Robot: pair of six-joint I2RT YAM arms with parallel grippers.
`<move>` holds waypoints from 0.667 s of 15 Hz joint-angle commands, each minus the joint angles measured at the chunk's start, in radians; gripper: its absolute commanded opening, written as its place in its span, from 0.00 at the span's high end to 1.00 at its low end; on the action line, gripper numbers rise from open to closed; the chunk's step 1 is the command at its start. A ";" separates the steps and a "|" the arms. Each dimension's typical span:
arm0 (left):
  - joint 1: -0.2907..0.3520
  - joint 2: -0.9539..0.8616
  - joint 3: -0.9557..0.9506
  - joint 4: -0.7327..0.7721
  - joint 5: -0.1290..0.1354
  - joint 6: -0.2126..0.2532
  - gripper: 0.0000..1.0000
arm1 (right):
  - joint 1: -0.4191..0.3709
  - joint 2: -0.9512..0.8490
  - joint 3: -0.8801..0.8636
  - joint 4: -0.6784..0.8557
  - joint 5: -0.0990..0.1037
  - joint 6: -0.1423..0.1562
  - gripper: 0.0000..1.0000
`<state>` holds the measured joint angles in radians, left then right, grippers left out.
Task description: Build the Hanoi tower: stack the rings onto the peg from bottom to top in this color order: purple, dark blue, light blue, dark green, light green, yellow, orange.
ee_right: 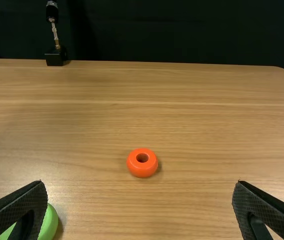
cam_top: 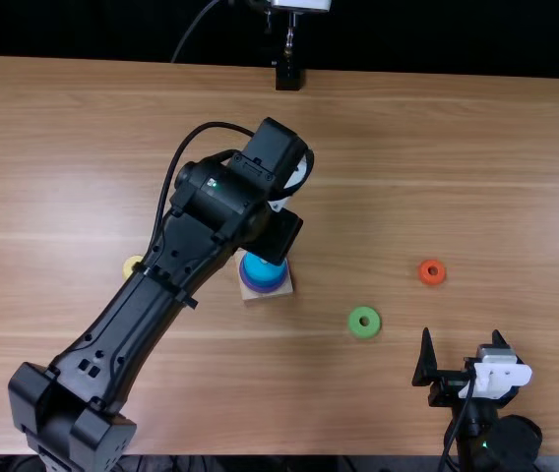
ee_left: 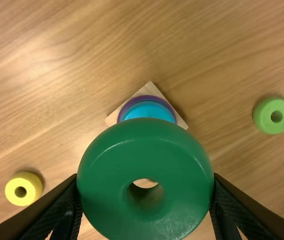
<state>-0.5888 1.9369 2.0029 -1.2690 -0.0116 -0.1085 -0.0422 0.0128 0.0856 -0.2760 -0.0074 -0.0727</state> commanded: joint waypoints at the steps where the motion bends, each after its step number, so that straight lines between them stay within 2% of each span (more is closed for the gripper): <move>1: -0.009 0.008 -0.010 0.001 0.006 -0.006 1.00 | -0.012 -0.013 -0.072 -0.056 0.009 0.001 0.00; 10: -0.013 0.008 -0.076 0.003 0.006 -0.004 1.00 | -0.012 -0.013 -0.072 -0.056 0.009 0.001 0.00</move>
<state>-0.5900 1.9373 1.9442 -1.2648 -0.0113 -0.1085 -0.0422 0.0128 0.0856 -0.2760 -0.0071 -0.0731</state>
